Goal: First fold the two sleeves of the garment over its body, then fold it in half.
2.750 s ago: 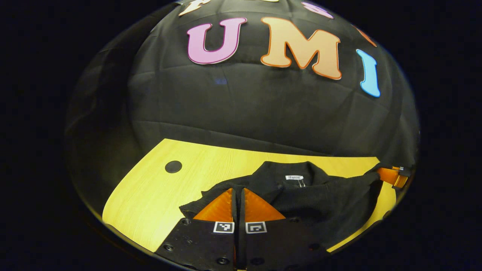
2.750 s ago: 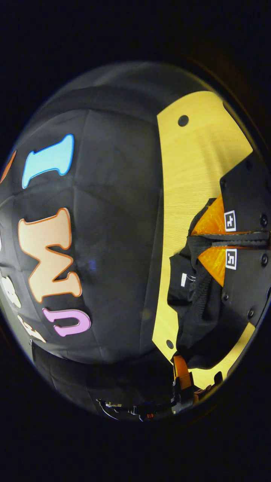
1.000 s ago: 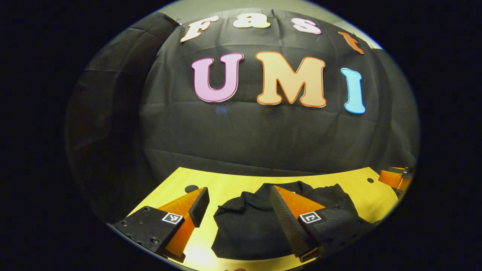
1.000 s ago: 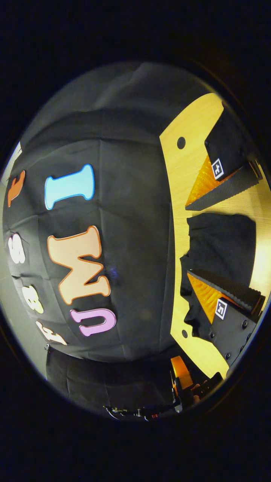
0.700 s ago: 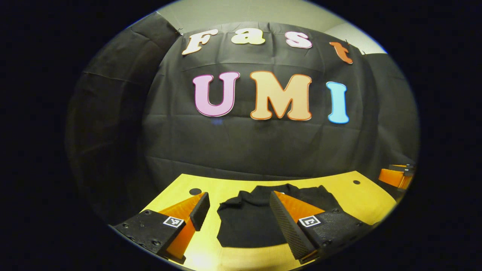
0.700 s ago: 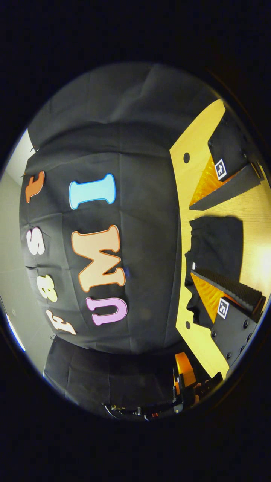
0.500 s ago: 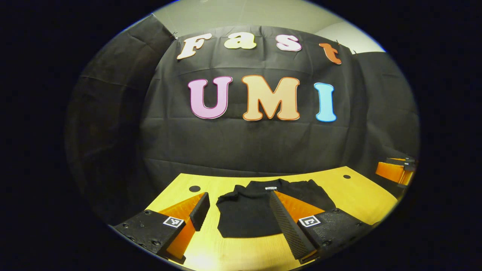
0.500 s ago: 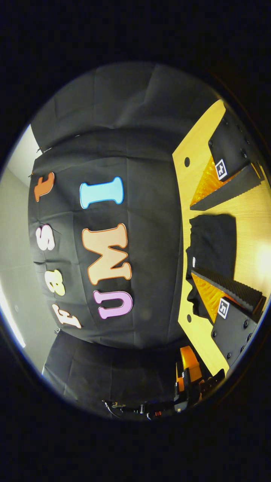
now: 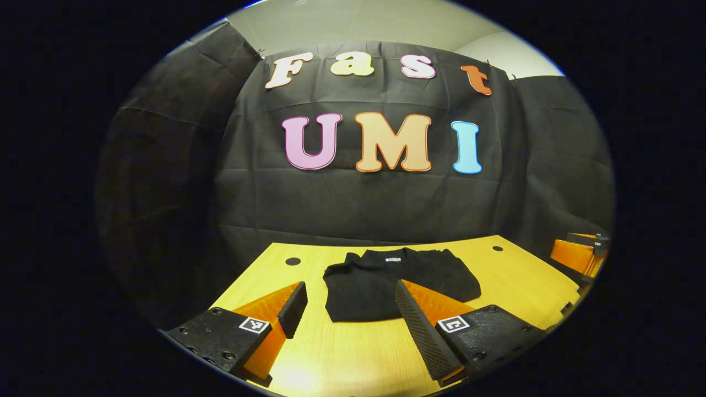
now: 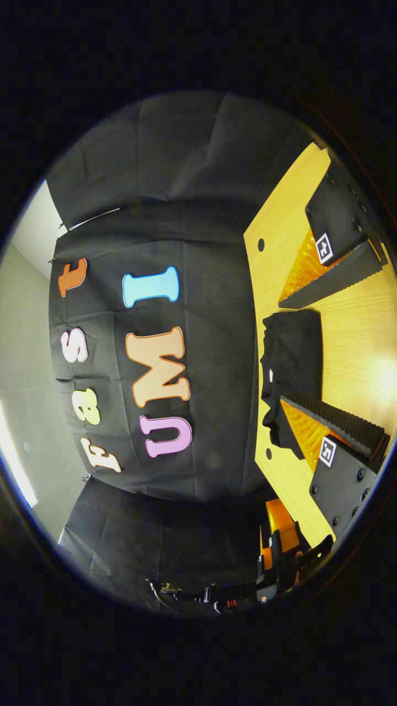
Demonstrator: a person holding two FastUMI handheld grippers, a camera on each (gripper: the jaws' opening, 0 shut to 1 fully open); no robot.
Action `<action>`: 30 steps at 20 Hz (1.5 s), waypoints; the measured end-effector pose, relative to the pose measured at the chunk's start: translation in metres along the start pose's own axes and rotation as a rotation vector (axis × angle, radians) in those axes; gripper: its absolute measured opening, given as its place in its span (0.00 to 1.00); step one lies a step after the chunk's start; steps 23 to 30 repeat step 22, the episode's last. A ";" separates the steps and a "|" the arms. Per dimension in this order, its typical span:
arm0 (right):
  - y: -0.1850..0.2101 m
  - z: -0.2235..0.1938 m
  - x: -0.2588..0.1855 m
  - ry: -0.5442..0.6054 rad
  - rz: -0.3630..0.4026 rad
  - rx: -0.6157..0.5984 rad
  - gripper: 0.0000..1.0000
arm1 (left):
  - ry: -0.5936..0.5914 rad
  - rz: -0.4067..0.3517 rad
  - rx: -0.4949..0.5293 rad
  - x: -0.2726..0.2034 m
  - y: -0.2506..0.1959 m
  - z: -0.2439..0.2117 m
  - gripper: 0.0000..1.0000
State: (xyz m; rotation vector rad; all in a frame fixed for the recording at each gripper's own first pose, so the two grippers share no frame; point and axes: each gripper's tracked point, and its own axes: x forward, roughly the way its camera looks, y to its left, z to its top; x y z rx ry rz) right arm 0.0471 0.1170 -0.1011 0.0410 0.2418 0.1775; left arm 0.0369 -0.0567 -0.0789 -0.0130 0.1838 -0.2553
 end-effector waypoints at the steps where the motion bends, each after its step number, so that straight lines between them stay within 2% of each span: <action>1: 0.001 0.001 -0.003 -0.006 0.002 0.004 0.97 | 0.003 0.000 -0.002 -0.004 0.000 -0.002 0.95; 4: -0.001 0.000 -0.008 -0.020 -0.007 0.002 0.97 | 0.005 -0.001 -0.010 -0.004 0.001 -0.003 0.95; 5: 0.000 0.000 -0.008 -0.017 -0.005 0.005 0.94 | 0.005 -0.004 -0.013 -0.004 0.000 -0.003 0.95; 6: 0.002 -0.001 -0.009 -0.017 -0.002 0.008 0.97 | 0.005 -0.009 -0.013 -0.005 0.000 -0.004 0.95; 10: 0.001 0.003 -0.012 -0.030 -0.005 0.003 0.97 | 0.010 -0.036 -0.013 -0.008 -0.002 -0.002 0.94; 11: 0.001 0.004 -0.012 -0.029 -0.007 0.005 0.94 | 0.014 -0.045 -0.013 -0.008 -0.003 -0.001 0.95; 12: 0.001 0.004 -0.013 -0.030 -0.009 0.009 0.97 | 0.019 -0.053 -0.011 -0.008 -0.004 -0.001 0.95; 13: 0.001 0.004 -0.012 -0.028 -0.013 0.016 0.94 | 0.023 -0.058 -0.008 -0.008 -0.005 -0.002 0.95; 14: 0.000 0.003 -0.013 -0.028 -0.018 0.023 0.97 | 0.025 -0.060 -0.004 -0.008 -0.005 -0.002 0.95; 22: 0.004 -0.001 -0.014 -0.018 -0.058 0.031 0.97 | 0.024 -0.130 0.000 -0.002 -0.016 -0.001 0.95; 30: 0.004 -0.001 -0.014 -0.018 -0.058 0.031 0.97 | 0.024 -0.130 0.000 -0.002 -0.016 -0.001 0.95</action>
